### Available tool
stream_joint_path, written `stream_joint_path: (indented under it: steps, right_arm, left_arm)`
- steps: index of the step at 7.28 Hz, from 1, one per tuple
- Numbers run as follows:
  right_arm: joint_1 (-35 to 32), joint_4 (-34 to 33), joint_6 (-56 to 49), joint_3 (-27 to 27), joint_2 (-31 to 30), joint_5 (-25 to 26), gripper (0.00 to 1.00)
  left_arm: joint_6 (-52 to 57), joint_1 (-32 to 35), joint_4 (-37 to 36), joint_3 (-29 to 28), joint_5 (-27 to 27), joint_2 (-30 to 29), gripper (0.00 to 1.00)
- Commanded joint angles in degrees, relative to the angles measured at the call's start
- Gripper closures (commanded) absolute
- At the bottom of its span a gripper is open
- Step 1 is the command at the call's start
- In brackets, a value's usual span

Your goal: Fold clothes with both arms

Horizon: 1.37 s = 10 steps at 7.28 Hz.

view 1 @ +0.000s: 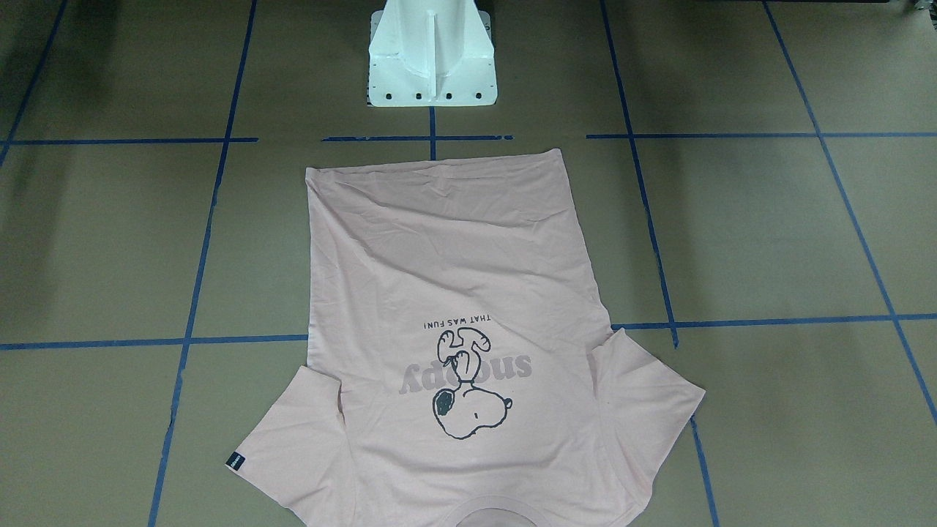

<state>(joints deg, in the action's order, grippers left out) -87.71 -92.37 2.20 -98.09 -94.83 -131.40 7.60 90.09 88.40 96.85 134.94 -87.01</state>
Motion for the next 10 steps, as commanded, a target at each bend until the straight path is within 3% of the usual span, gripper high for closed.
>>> stream_joint_path:
  steps: [1,4,6,7,9,10]
  right_arm:
    - [0.1,0.0,0.0,0.0,0.0,-0.1,0.00]
    - [2.2,0.0,0.7,-2.8,0.1,-0.7,0.00]
    - [5.2,6.2,0.7,-2.3,4.9,-0.1,0.00]
    - [5.4,11.1,0.8,0.0,7.5,0.3,0.00]
    - [5.3,23.1,1.1,10.7,12.4,0.2,0.00]
    - [5.2,24.2,2.9,12.0,13.1,-0.6,0.00]
  left_arm:
    - [0.2,-0.1,0.0,0.0,0.0,-0.1,0.00]
    - [0.3,-0.3,0.3,1.7,-0.7,-0.3,0.00]
    - [-0.2,-0.6,4.0,2.4,-0.3,-1.2,0.00]
    - [-0.3,-0.8,9.2,2.1,-0.7,-3.2,0.00]
    - [-0.6,-1.1,28.7,0.0,-0.6,-7.2,0.00]
    - [-1.8,-1.1,34.8,-3.6,-0.1,-11.0,0.00]
